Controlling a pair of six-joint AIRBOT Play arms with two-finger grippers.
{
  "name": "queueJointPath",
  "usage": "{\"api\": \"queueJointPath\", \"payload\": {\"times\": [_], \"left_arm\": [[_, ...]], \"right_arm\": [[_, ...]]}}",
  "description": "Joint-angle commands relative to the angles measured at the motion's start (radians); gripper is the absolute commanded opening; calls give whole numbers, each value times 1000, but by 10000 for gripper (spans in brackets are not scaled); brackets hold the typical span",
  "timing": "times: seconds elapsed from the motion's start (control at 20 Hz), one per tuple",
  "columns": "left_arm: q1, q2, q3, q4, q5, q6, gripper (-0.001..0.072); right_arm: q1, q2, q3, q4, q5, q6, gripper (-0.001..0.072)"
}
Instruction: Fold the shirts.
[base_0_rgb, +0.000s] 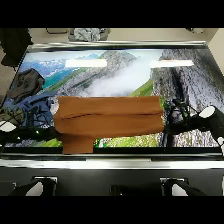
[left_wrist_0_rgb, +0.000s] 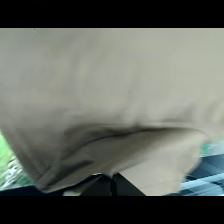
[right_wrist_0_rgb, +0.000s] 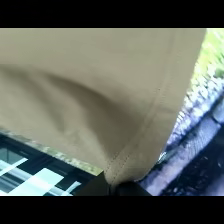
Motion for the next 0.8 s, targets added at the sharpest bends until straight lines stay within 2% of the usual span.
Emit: {"api": "queueJointPath", "payload": {"times": [0.0, 0.2, 0.4, 0.6, 0.75], "left_arm": [[2, 14, 95, -30, 2, -27, 25], [-6, -74, 233, -45, 108, -52, 25], [-35, -312, 454, -60, 111, -49, 25], [-36, -533, 635, -60, 106, -84, 25], [-41, -650, 676, -60, 103, -102, 26]], "right_arm": [[1, 21, 50, 29, 4, -10, 31], [37, -43, 145, 38, -118, -2, 31], [135, -249, 334, -6, -231, 57, 32], [148, -483, 551, -10, -202, 140, 33], [149, -568, 587, 6, -200, 167, 34]]}}
